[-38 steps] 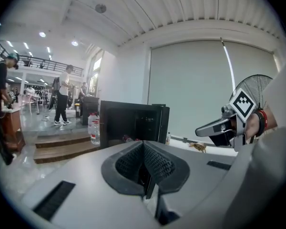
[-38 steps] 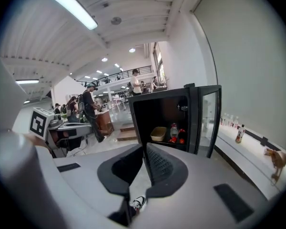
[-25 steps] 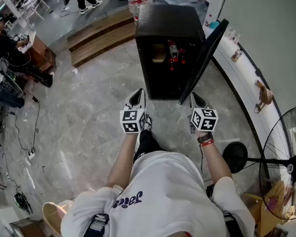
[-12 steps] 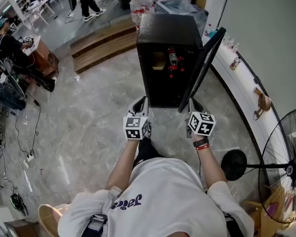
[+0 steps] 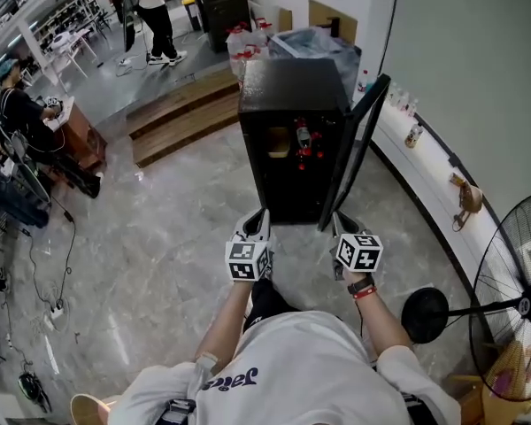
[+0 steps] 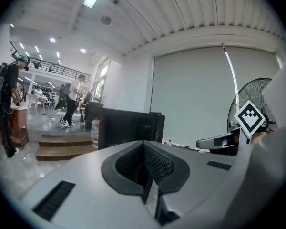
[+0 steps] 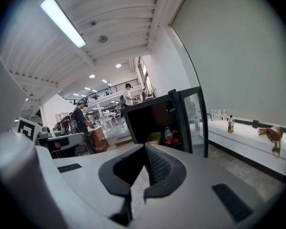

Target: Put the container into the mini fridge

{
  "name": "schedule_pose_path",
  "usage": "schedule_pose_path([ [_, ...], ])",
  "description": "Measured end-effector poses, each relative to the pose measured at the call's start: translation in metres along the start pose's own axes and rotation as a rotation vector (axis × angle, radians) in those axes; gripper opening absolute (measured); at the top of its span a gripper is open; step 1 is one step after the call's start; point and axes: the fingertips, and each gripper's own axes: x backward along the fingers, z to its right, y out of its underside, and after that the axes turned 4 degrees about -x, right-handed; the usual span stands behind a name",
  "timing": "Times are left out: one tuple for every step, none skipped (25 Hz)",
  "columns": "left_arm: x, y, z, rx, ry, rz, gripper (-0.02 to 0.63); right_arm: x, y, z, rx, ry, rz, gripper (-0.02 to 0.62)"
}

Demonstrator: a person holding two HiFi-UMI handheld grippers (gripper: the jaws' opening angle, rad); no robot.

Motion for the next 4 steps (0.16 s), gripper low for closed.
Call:
schedule_pose_path([
  [0.003, 0.010, 0.008, 0.010, 0.017, -0.021, 0.020, 0.006, 0.010, 0.003, -0.013, -0.006, -0.024, 0.014],
  [0.007, 0.021, 0.017, 0.019, 0.036, -0.046, 0.020, 0.013, 0.021, 0.006, -0.025, -0.010, -0.051, 0.014],
  [0.010, 0.033, 0.027, 0.028, 0.056, -0.074, 0.020, 0.021, 0.033, 0.010, -0.034, -0.013, -0.080, 0.014],
  [0.014, 0.046, 0.037, 0.037, 0.076, -0.104, 0.020, 0.029, 0.046, 0.014, -0.044, -0.015, -0.109, 0.014],
])
